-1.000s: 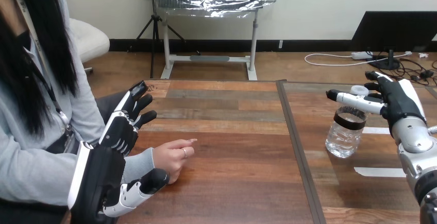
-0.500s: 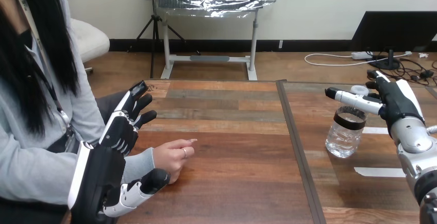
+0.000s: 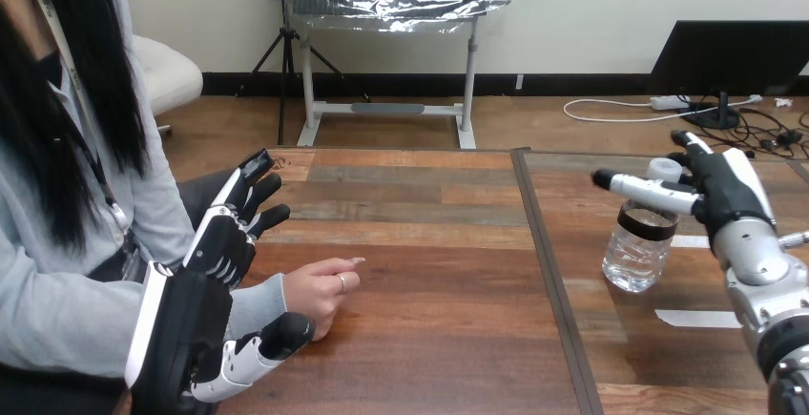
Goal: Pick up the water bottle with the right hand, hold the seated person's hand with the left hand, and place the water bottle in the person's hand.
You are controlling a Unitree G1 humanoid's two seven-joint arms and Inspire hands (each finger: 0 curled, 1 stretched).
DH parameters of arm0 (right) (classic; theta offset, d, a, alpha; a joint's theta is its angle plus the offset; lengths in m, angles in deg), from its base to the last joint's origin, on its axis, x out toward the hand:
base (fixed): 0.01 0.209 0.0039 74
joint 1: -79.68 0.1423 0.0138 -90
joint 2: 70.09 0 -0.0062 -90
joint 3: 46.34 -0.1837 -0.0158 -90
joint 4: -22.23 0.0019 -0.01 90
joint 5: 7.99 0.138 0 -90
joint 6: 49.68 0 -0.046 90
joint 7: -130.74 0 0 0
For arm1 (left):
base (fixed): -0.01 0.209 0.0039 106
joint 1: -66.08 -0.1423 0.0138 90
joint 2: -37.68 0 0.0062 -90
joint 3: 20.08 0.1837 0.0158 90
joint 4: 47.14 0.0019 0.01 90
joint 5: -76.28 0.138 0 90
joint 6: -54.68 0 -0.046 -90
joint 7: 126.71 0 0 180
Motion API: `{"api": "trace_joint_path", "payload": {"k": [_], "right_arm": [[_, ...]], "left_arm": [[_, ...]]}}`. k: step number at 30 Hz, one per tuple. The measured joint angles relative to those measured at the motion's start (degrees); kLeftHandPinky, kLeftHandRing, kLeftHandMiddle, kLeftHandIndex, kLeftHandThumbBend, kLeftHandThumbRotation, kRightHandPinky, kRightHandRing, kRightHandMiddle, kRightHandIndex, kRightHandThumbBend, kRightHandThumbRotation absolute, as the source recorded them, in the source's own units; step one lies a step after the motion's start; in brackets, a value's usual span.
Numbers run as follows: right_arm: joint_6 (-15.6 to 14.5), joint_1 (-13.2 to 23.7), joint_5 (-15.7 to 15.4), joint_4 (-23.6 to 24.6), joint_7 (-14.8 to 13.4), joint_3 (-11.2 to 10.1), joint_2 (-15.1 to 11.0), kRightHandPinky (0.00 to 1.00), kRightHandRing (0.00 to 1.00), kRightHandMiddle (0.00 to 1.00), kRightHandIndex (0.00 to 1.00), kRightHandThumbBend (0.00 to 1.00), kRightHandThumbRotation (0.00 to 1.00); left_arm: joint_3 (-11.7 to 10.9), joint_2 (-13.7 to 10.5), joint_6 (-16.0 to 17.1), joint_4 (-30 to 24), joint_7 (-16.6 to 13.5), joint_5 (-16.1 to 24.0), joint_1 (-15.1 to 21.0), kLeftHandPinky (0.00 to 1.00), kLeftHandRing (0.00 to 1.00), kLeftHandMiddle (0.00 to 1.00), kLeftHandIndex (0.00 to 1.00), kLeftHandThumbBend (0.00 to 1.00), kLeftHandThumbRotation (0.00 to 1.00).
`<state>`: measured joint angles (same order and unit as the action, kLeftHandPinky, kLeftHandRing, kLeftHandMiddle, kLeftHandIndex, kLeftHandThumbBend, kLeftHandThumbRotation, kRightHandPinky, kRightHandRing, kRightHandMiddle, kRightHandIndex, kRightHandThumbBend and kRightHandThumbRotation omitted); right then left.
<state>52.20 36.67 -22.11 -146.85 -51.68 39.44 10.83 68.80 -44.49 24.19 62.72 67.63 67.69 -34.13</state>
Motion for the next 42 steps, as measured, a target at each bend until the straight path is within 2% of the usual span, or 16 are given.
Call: {"api": "trace_joint_path", "payload": {"k": [20, 42], "right_arm": [[0.2, -0.5, 0.1, 0.0, -0.7, -0.2, 1.7, 0.83, 0.91, 0.93, 0.94, 1.00, 0.27], [-1.0, -2.7, -0.7, 0.0, -1.4, 0.2, 2.8, 0.83, 0.89, 0.91, 0.93, 1.00, 0.30]], "left_arm": [[0.0, 0.0, 0.3, 0.0, 0.6, -1.1, -0.1, 0.84, 0.93, 0.95, 0.91, 1.00, 0.67], [0.0, 0.0, 1.1, -0.1, 0.6, -1.1, -0.5, 0.83, 0.91, 0.93, 0.90, 1.00, 0.67]]}}
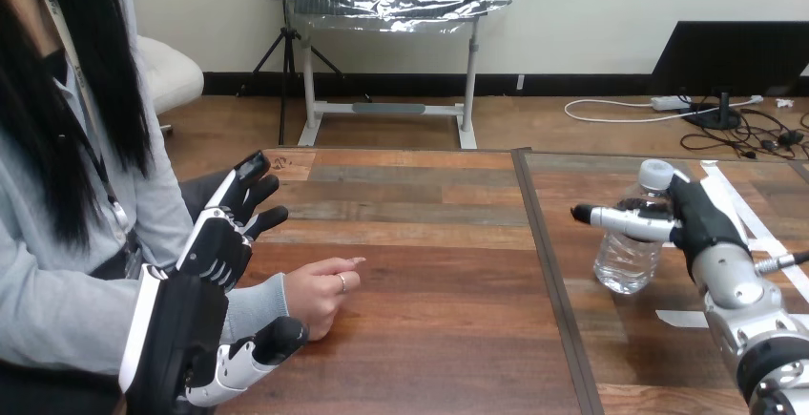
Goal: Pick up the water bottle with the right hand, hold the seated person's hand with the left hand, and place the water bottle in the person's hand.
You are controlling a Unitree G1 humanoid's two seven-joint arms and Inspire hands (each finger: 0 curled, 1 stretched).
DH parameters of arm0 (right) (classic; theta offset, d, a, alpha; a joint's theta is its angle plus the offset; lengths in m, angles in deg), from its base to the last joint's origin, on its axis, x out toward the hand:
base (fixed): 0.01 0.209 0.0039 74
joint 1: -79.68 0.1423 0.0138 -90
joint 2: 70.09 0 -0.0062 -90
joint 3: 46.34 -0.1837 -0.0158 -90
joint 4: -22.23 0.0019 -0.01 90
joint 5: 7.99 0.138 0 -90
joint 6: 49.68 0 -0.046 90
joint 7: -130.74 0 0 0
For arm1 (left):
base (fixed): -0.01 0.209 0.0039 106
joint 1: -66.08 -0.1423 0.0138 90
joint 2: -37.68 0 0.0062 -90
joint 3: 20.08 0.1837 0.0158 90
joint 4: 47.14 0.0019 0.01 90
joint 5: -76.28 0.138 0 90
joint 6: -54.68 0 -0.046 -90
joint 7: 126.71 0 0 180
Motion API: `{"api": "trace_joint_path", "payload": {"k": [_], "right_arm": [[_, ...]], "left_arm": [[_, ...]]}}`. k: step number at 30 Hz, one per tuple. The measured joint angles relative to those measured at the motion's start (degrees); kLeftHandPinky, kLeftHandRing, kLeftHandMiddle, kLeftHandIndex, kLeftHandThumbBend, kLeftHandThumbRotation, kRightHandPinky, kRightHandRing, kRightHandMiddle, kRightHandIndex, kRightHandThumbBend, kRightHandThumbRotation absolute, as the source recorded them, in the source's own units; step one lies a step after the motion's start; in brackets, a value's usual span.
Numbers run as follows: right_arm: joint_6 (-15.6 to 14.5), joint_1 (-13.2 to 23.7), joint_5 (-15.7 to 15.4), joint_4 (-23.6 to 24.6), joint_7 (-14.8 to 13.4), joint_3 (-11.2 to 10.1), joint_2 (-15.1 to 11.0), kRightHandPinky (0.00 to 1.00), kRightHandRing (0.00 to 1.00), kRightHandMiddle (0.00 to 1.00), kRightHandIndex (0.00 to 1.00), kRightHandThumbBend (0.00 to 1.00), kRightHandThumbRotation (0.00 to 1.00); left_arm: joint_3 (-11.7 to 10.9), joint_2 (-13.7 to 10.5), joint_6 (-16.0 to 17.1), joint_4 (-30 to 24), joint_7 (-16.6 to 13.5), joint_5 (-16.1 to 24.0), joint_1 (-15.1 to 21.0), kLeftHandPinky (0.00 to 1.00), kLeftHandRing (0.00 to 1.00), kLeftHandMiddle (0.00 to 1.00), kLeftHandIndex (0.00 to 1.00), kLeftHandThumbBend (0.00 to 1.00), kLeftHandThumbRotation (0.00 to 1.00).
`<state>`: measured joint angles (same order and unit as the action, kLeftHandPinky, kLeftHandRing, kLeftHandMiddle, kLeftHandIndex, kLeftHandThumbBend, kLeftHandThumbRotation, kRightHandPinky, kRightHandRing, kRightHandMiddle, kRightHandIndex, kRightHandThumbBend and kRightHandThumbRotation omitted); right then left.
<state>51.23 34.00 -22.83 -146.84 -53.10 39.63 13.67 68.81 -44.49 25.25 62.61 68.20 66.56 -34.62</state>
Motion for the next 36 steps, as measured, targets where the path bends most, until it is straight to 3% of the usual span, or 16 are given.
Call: {"api": "trace_joint_path", "payload": {"k": [24, 36], "right_arm": [[-1.1, -1.9, -0.7, 0.0, -0.5, 0.8, 0.2, 0.79, 0.85, 0.89, 0.92, 0.98, 0.22], [-1.2, -2.5, -0.7, 0.0, -1.9, 0.9, 0.8, 0.68, 0.76, 0.79, 0.82, 0.94, 0.05]], "left_arm": [[0.0, 0.0, 0.2, -0.3, 0.0, 0.1, -0.6, 0.82, 0.91, 0.93, 0.90, 1.00, 0.68], [0.0, 0.0, 0.2, -0.3, 0.0, 0.0, -1.0, 0.82, 0.92, 0.94, 0.90, 1.00, 0.69]]}}
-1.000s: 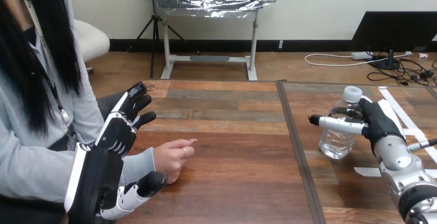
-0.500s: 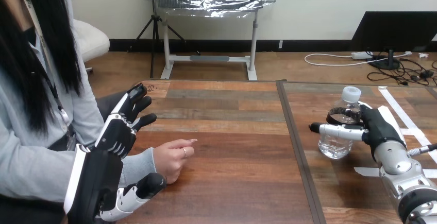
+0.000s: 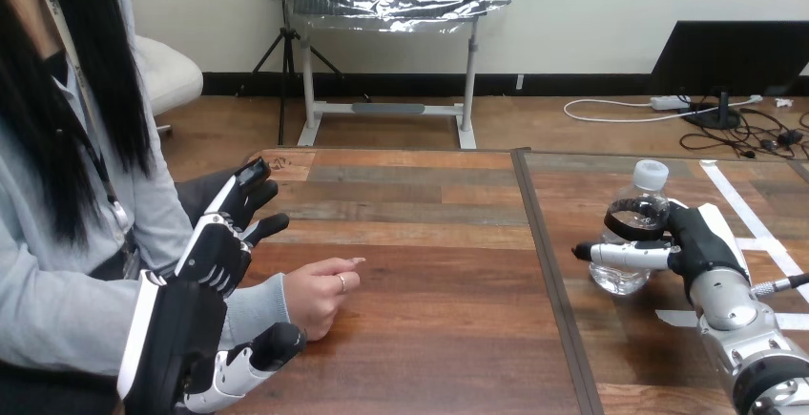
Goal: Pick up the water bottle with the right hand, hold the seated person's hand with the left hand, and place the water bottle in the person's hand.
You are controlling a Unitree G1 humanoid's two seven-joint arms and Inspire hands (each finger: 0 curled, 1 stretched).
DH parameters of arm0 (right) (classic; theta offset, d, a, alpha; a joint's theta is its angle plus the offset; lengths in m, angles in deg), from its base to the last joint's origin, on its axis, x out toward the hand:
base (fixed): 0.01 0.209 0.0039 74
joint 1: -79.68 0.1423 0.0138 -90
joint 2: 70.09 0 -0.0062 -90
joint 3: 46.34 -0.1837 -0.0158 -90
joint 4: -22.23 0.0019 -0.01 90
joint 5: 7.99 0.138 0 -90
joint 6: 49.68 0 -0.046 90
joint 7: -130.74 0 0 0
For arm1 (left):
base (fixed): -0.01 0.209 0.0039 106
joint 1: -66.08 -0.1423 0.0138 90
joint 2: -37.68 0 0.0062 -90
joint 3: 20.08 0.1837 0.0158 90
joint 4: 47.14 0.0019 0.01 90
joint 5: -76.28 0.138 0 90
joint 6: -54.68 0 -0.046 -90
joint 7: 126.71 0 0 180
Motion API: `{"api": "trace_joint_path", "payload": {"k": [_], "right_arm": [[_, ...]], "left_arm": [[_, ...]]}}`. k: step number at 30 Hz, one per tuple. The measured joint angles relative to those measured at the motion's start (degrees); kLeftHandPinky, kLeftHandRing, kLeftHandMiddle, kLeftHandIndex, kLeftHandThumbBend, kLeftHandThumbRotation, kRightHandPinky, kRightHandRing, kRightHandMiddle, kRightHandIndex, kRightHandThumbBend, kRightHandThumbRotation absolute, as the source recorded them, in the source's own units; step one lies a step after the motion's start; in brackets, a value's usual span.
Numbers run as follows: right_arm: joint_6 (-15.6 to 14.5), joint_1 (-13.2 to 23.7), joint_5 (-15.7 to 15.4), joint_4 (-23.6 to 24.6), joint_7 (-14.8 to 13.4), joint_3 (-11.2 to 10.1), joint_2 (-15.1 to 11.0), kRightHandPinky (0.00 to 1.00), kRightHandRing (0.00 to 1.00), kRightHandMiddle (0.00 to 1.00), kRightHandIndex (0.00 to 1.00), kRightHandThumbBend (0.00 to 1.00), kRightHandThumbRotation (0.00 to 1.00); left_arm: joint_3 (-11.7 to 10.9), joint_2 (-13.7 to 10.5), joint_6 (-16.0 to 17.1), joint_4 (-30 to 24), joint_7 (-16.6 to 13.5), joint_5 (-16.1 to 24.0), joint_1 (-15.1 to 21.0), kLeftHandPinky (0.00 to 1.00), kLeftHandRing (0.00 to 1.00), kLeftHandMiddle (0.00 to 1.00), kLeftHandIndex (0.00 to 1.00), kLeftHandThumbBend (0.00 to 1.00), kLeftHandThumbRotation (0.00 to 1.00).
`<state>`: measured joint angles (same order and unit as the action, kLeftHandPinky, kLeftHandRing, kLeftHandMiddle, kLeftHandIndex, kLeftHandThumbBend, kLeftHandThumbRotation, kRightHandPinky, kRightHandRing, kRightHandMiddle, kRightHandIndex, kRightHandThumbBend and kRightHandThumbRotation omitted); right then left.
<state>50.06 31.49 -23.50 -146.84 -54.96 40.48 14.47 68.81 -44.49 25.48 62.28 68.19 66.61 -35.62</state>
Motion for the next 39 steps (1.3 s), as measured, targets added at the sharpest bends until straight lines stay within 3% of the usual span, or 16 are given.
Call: {"api": "trace_joint_path", "payload": {"k": [16, 21, 39], "right_arm": [[0.5, -0.7, 1.8, 0.0, -5.8, -1.7, 1.6, 0.48, 0.51, 0.54, 0.55, 0.88, 0.00], [0.8, -1.0, 2.4, 0.0, -7.2, -2.3, 1.8, 0.46, 0.48, 0.52, 0.53, 0.87, 0.00], [2.3, -1.3, 4.9, 0.0, -7.3, -4.6, 2.1, 0.35, 0.41, 0.49, 0.51, 0.85, 0.00]], "left_arm": [[0.0, -0.1, 0.0, -0.1, 0.1, 0.0, -0.3, 0.83, 0.92, 0.94, 0.91, 1.00, 0.68], [0.0, -0.2, 0.0, -0.2, 0.1, 0.1, -0.5, 0.83, 0.92, 0.94, 0.91, 1.00, 0.68], [0.0, -0.3, 0.0, -1.1, 0.0, 0.1, -0.9, 0.83, 0.92, 0.94, 0.90, 1.00, 0.68]]}}
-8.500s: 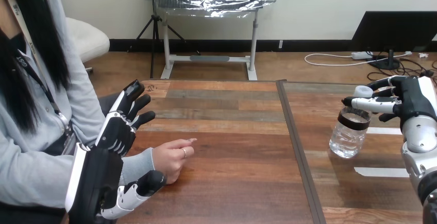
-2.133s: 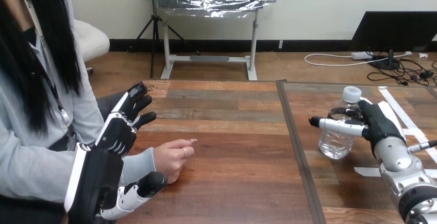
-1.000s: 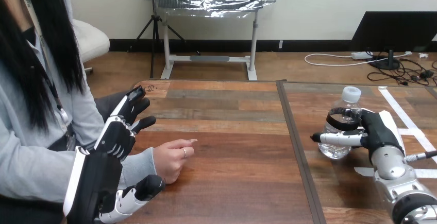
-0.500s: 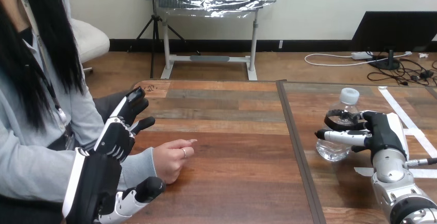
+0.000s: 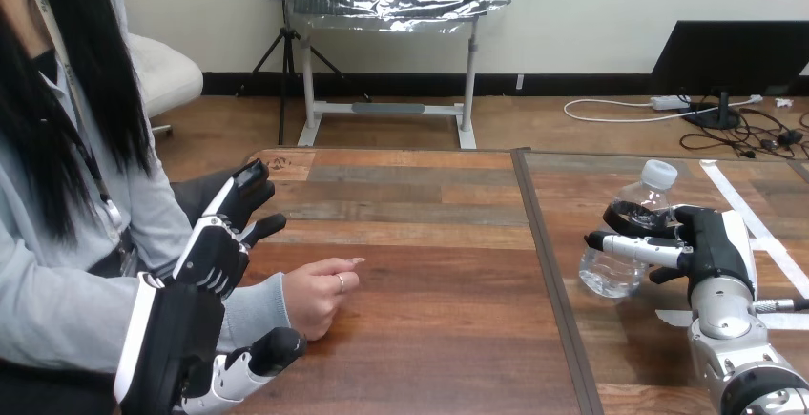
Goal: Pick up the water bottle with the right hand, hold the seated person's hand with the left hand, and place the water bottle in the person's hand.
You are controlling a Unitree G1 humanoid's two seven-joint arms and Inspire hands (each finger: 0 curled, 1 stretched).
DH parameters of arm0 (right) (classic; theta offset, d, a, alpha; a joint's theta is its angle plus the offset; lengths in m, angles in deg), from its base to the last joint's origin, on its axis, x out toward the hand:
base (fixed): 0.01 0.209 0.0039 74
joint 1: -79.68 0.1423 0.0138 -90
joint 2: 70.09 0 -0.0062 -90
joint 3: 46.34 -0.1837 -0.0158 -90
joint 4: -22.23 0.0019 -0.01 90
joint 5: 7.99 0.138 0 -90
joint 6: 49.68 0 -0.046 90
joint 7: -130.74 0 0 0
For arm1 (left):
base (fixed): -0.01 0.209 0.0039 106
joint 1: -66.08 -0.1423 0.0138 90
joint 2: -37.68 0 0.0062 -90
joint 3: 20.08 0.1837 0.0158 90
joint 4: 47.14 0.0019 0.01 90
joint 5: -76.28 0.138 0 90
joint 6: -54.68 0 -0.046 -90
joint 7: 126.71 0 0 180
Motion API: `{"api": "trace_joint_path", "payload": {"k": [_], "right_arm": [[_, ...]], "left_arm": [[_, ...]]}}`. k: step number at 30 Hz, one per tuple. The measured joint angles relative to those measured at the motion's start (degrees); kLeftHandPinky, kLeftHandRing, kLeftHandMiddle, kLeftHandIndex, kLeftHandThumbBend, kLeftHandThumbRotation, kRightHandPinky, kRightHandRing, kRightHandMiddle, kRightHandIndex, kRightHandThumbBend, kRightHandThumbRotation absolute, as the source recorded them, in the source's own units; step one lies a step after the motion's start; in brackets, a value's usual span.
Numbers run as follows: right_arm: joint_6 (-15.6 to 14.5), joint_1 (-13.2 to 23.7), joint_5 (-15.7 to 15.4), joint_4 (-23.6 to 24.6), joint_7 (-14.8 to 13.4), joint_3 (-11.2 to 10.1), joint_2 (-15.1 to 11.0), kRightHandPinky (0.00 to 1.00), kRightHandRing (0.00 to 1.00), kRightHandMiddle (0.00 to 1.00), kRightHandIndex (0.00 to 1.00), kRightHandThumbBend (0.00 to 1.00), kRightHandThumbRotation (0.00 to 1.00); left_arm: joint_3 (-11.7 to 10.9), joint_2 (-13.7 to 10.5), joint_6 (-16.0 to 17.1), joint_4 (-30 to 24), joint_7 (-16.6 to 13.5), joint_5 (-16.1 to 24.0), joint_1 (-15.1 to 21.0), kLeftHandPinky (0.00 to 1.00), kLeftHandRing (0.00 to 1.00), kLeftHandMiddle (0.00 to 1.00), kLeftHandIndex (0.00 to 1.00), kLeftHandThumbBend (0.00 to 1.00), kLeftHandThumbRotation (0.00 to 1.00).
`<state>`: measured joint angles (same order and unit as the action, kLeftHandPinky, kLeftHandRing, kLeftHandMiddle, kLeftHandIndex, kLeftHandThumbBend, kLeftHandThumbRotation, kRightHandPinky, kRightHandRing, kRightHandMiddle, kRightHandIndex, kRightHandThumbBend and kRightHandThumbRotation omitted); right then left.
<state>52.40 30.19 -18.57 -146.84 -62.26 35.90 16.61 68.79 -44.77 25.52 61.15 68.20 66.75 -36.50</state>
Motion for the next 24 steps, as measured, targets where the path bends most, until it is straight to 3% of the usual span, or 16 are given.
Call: {"api": "trace_joint_path", "payload": {"k": [16, 24], "right_arm": [[1.2, 0.0, 0.6, 0.0, 0.4, -0.1, 0.7, 0.37, 0.43, 0.49, 0.50, 0.84, 0.00], [2.8, 0.0, 1.5, 0.0, 2.0, -0.5, 0.9, 0.36, 0.42, 0.48, 0.50, 0.83, 0.00]], "left_arm": [[0.0, 0.0, -0.1, -0.2, 0.1, 0.0, 0.0, 0.84, 0.93, 0.94, 0.91, 1.00, 0.65], [-0.6, 0.0, -0.1, -0.2, -0.4, 2.0, 0.0, 0.83, 0.91, 0.93, 0.90, 1.00, 0.64]]}}
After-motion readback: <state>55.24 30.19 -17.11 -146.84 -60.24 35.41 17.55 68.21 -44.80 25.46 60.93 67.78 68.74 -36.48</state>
